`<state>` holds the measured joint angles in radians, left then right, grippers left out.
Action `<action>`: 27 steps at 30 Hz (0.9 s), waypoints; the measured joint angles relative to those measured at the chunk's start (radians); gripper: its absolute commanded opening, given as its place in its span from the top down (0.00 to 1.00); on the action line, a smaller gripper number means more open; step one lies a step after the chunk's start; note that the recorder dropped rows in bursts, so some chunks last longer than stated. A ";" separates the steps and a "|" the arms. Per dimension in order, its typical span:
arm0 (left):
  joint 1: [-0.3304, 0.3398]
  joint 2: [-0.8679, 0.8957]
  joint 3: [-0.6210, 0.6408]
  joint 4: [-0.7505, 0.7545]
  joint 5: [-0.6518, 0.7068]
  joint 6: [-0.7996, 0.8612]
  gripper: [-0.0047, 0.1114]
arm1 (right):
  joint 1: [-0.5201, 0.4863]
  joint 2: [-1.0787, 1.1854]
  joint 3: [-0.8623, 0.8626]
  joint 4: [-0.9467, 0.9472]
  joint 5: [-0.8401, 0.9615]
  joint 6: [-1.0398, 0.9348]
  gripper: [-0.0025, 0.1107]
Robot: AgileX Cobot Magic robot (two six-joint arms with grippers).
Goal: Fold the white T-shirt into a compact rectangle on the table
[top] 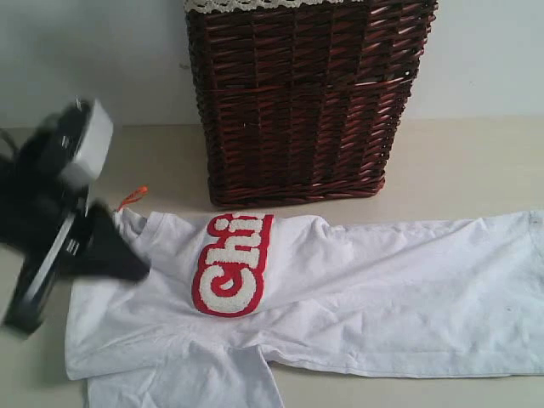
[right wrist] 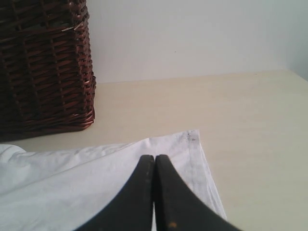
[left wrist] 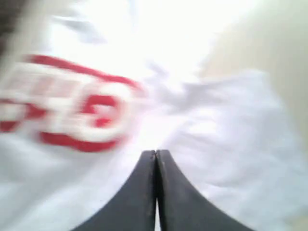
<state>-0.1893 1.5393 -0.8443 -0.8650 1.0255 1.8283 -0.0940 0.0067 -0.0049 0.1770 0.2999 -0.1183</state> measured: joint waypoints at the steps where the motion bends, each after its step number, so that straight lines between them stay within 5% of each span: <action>1: -0.002 0.000 0.024 0.052 0.069 -0.003 0.96 | 0.000 0.000 0.000 0.000 0.000 0.000 0.98; 4: 0.000 -0.002 0.107 0.178 0.116 -0.018 0.96 | 0.000 0.000 0.000 0.000 0.000 0.000 0.98; 12: 0.000 -0.076 0.346 0.155 -0.220 0.178 0.95 | 0.000 0.000 0.000 0.000 0.000 0.000 0.98; 20: 0.000 -0.096 0.416 0.158 -0.243 0.264 0.61 | 0.000 0.000 0.000 0.000 0.000 0.000 0.98; 27: -0.048 -0.072 0.416 0.161 -0.203 0.265 0.59 | 0.000 0.000 0.000 0.000 0.000 0.000 0.98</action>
<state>-0.2373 1.4675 -0.4285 -0.7042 0.8228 2.0934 -0.0940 0.0067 -0.0049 0.1770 0.2999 -0.1183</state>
